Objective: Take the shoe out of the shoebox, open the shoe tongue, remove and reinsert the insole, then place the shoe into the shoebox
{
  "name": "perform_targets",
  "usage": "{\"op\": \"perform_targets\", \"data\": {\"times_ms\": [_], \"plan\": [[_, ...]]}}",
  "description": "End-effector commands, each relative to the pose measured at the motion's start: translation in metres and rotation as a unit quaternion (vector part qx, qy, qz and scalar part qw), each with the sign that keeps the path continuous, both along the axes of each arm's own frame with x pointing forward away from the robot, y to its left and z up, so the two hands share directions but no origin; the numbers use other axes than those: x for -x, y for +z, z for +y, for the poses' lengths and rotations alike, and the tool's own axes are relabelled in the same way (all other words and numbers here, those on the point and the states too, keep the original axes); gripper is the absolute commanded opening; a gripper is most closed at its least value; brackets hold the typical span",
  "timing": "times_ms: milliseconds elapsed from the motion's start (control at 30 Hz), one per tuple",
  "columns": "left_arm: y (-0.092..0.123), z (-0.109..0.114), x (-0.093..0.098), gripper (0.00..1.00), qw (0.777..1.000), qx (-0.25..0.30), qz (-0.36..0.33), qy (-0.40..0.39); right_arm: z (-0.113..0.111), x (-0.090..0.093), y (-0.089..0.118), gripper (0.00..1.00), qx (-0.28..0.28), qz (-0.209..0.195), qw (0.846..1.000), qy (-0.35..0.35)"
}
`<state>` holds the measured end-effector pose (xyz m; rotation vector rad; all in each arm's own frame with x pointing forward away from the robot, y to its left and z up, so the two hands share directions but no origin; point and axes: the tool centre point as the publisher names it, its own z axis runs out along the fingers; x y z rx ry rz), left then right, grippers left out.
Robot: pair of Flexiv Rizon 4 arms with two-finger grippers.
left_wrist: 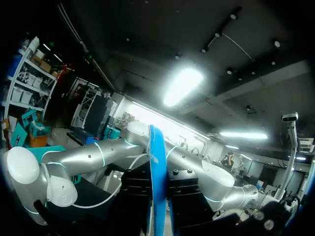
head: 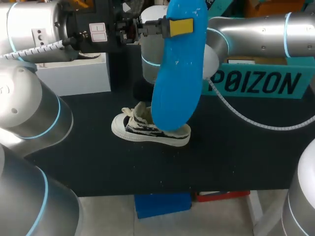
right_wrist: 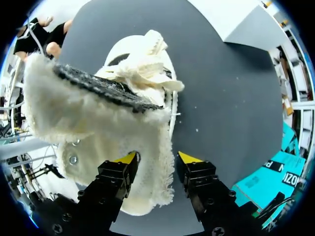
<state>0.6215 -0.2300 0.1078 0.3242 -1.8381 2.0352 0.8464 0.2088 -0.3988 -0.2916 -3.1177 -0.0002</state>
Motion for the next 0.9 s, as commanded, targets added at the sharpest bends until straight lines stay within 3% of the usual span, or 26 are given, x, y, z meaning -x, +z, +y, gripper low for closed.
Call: {"op": "perform_targets", "data": {"times_ms": [33, 300, 367, 433, 467, 900], "plan": [[0.0001, -0.0011, 0.0006, 0.0, 1.0, -0.001, 0.001, 0.001, 0.0003, 0.0024, -0.0072, 0.44, -0.007, 0.004, 1.0, -0.002], [0.0001, -0.0011, 0.0006, 0.0, 1.0, -0.001, 0.001, 0.001, 0.0032, 0.0072, -0.0124, 0.31, -0.016, 0.01, 1.0, -0.007], [0.0001, -0.0011, 0.0006, 0.0, 1.0, -0.001, 0.001, 0.001, 0.0045, 0.0083, -0.0138, 0.23, -0.019, 0.012, 1.0, -0.008], [0.0001, -0.0011, 0.0006, 0.0, 1.0, -0.001, 0.001, 0.001, 0.0047, 0.0087, -0.0148, 0.02, -0.024, 0.014, 1.0, -0.008], [0.0001, -0.0011, 0.0006, 0.0, 1.0, -0.001, 0.001, 0.001, 0.0045, 0.0088, -0.0152, 0.0, -0.026, 0.016, 0.999, -0.009], [0.0001, -0.0011, 0.0006, 0.0, 1.0, -0.001, 0.001, 0.001, 0.0044, 0.0087, -0.0154, 0.0, -0.032, 0.02, 0.999, -0.008]]}}
